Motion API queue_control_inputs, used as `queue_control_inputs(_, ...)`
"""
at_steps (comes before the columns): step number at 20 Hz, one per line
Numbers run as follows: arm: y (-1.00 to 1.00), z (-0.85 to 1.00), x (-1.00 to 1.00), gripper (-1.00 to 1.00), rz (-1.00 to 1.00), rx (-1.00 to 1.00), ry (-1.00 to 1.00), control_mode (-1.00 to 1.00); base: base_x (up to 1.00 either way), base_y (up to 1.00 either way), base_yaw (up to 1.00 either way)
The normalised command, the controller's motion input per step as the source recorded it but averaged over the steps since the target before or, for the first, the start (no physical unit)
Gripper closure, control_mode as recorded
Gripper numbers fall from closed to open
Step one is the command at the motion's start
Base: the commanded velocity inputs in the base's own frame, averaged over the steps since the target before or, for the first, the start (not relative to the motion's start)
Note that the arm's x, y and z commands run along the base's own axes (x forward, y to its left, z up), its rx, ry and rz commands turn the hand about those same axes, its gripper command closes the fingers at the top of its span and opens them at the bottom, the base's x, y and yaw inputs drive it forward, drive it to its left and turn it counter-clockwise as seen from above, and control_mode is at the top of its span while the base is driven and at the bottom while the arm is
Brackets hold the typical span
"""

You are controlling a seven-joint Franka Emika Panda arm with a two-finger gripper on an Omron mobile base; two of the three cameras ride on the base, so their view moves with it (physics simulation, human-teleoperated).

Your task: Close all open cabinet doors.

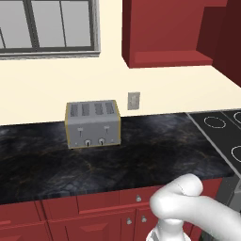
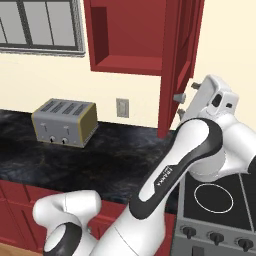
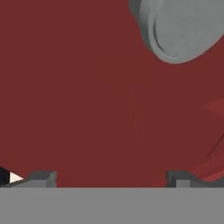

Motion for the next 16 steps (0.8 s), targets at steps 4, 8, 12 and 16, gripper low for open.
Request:
queue_control_inputs(4, 0.43, 0.00, 0.00, -1.00, 0.00, 0.00, -0.05, -1.00, 0.00, 0.00, 0.00)
queue_control_inputs(8, 0.69, 0.02, -0.07, -1.00, 0.00, 0.00, -0.12, -1.00, 0.00, 0.00, 0.00)
queue_control_inputs(12, 0.78, 0.10, -0.02, -1.00, 0.00, 0.00, -0.11, -1.00, 0.00, 0.00, 0.00)
queue_control_inputs(16, 0.76, 0.05, 0.05, -1.00, 0.00, 0.00, -0.02, -1.00, 0.00, 0.00, 0.00)
